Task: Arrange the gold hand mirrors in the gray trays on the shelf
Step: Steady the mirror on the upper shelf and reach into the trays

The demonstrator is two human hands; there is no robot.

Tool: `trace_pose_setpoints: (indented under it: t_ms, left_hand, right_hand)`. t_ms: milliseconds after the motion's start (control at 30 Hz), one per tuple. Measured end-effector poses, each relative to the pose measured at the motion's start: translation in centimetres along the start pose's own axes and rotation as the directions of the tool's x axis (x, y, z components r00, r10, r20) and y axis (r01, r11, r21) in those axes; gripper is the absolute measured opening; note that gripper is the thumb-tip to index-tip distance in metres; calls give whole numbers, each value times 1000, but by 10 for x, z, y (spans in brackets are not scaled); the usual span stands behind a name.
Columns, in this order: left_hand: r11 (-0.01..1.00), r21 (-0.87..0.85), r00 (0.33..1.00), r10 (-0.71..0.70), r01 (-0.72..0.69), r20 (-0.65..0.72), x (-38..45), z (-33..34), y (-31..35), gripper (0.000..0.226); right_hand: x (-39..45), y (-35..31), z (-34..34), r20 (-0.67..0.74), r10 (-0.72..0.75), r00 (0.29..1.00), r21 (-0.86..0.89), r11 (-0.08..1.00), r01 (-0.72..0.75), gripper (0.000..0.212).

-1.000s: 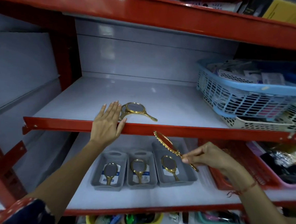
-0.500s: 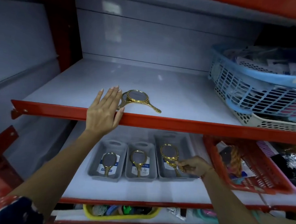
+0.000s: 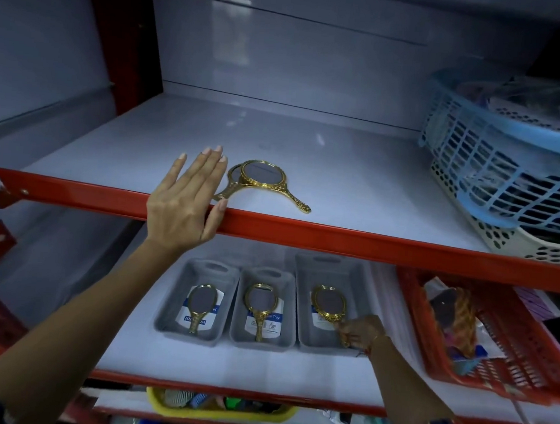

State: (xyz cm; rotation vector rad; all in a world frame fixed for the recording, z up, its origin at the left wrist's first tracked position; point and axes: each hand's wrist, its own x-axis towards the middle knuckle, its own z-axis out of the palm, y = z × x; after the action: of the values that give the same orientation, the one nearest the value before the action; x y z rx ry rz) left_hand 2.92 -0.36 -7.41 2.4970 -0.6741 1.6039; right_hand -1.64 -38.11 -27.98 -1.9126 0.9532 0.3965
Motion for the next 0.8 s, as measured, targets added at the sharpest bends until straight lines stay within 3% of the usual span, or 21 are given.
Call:
trace_pose_setpoints:
  t_ms: [133, 267, 433, 800]
  left_hand:
    - [1000, 10, 1000, 9, -10, 21, -1, -1, 2, 54]
    - [1000, 14, 1000, 6, -7, 20, -1, -4, 3, 53]
    - [1000, 25, 1000, 11, -12, 14, 0, -5, 3, 53]
    - [998, 53, 999, 23, -21, -30, -1, -1, 2, 53]
  right_hand:
    - [-8, -3, 8, -162, -54, 985, -182, 983, 24, 38]
    - [-26, -13, 14, -234, -158, 959, -263, 960, 94, 16]
    - [-27, -8, 18, -271, -199, 942, -307, 945, 111, 25]
    - [-36, -10, 32, -285, -290, 914, -430, 890, 149, 22]
